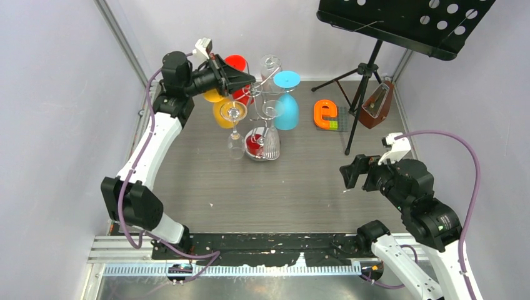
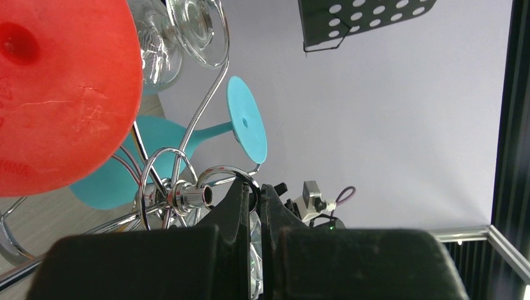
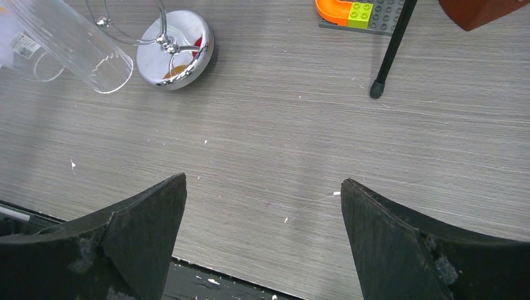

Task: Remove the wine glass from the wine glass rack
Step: Place the wine rack at the center of the board.

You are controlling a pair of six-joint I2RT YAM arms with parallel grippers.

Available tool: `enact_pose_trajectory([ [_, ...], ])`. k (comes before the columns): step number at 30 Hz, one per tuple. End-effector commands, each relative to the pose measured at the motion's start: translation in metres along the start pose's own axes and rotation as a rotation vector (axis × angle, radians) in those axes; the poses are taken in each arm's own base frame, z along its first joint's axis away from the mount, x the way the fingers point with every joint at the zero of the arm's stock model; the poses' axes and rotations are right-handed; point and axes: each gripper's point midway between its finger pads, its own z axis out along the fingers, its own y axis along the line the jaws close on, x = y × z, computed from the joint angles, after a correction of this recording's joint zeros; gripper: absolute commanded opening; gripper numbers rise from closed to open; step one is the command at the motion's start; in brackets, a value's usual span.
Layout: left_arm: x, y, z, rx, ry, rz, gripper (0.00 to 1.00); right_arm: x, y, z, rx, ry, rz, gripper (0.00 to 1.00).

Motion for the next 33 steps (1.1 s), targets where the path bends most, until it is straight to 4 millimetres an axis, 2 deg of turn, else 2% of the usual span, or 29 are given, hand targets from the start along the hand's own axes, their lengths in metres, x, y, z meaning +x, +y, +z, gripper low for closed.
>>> enact_pose_trajectory([
  [1,0.035,-0.139,-0.045,0.336,-0.055,0.381,0.0,-0.022,0.002,-0.015,-0.003,-0.075,0.004,1.0],
  [16,0.068,-0.126,-0.026,0.347,0.022,0.367,0.0,-0.024,0.001,-0.027,-0.005,-0.09,0.0,1.0],
  [22,0.071,-0.124,-0.02,0.349,0.036,0.367,0.0,-0.023,0.0,-0.027,-0.002,-0.087,-0.003,1.0],
  [33,0.062,-0.123,-0.003,0.347,0.045,0.359,0.0,-0.023,0.0,-0.023,-0.001,-0.087,-0.008,1.0],
])
